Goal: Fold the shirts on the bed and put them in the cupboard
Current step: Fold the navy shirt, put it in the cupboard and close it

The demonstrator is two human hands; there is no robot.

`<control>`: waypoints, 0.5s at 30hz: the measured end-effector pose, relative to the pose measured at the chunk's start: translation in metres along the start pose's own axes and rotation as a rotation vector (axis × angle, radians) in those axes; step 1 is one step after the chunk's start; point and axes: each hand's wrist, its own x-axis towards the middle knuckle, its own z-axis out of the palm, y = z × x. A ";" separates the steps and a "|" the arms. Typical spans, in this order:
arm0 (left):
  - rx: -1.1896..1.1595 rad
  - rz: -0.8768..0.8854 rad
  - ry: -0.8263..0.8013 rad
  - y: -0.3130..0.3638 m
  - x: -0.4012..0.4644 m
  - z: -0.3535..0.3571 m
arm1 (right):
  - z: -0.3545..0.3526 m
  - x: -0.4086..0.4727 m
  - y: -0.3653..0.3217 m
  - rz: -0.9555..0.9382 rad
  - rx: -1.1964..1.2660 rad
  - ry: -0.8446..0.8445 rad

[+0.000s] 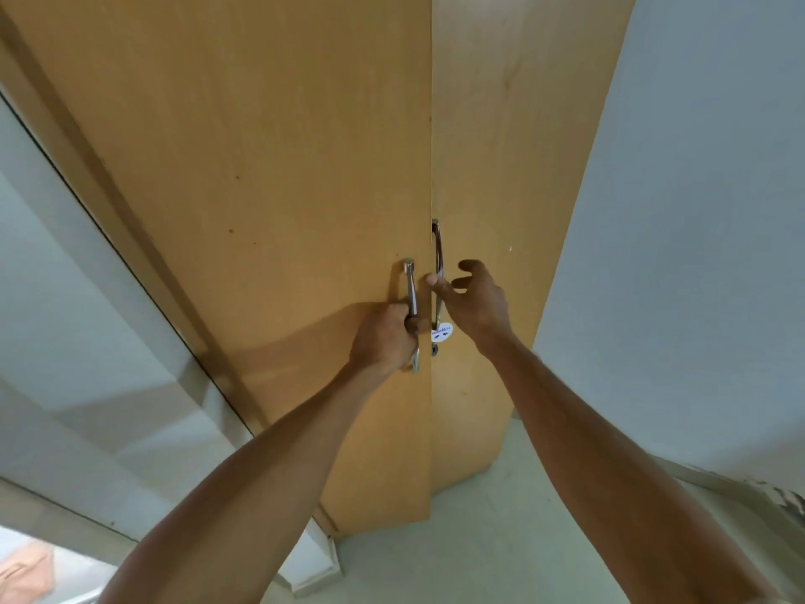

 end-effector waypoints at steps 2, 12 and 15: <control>-0.012 -0.022 0.002 0.000 0.012 0.000 | 0.004 0.012 0.002 0.022 0.038 0.016; -0.006 -0.047 0.059 -0.005 0.054 0.000 | 0.021 0.047 0.021 -0.049 -0.017 0.039; -0.024 -0.031 0.059 -0.007 0.063 -0.001 | 0.023 0.055 0.024 -0.040 -0.028 0.026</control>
